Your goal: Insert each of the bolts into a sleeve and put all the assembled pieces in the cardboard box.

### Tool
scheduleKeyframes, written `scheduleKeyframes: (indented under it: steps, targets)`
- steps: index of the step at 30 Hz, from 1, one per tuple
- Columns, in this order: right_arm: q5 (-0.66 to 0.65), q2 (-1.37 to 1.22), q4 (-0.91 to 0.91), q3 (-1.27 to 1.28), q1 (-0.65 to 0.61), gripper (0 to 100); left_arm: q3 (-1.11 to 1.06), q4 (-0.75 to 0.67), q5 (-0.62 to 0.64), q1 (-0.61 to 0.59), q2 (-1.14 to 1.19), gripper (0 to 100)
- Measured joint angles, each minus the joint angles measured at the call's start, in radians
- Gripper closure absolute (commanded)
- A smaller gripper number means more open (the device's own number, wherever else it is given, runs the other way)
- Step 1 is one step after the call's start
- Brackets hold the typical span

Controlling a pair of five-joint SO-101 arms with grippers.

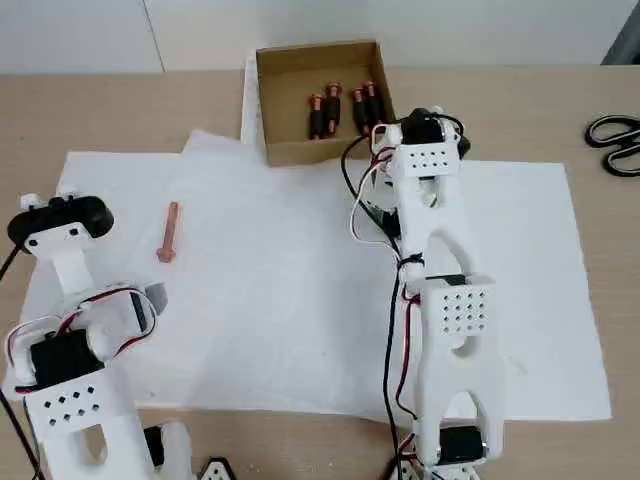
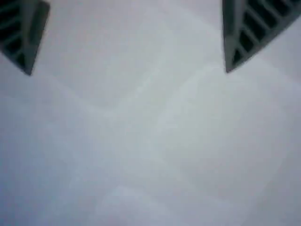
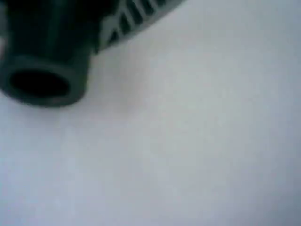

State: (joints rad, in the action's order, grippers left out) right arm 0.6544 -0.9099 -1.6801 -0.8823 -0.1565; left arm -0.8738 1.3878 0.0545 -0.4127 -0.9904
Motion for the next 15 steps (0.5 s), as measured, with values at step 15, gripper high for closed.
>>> scheduleKeyframes:
  steps: [15]
  targets:
    - [-0.233,0.226,0.003,0.137,0.046,99.5,0.0,0.0,0.0,0.0,0.0,75]
